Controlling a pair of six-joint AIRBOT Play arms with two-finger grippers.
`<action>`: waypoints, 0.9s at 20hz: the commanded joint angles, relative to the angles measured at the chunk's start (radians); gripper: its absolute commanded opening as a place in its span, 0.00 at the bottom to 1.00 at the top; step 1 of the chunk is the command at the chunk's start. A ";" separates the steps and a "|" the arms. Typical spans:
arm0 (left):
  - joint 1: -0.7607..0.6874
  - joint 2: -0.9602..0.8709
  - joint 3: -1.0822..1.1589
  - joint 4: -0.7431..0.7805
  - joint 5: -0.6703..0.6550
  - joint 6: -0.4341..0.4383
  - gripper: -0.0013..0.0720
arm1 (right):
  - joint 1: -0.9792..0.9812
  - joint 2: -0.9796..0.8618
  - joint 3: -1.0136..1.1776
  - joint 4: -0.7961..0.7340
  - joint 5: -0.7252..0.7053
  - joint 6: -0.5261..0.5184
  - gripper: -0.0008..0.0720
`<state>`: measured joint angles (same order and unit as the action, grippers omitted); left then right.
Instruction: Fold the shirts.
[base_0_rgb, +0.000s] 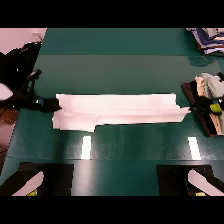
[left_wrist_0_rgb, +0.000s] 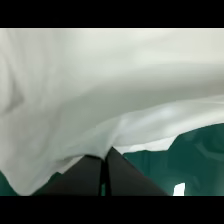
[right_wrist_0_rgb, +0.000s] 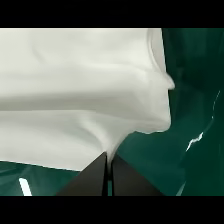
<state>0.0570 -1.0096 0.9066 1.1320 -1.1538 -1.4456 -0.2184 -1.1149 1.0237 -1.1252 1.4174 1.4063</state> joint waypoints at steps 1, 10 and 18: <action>0.001 -0.213 0.148 0.000 0.142 0.010 0.05 | 0.078 -0.192 0.154 0.000 -0.034 0.035 0.03; 0.001 -0.383 0.250 -0.048 0.267 0.055 0.30 | 0.093 -0.452 0.387 0.116 -0.053 0.024 0.55; 0.001 -0.381 0.349 -0.008 0.041 0.059 0.67 | 0.008 -0.476 0.395 0.113 0.066 -0.092 0.69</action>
<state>0.0574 -1.3891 1.2140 1.1103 -1.0134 -1.3899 -0.1696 -1.5841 1.4254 -1.0195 1.4296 1.3472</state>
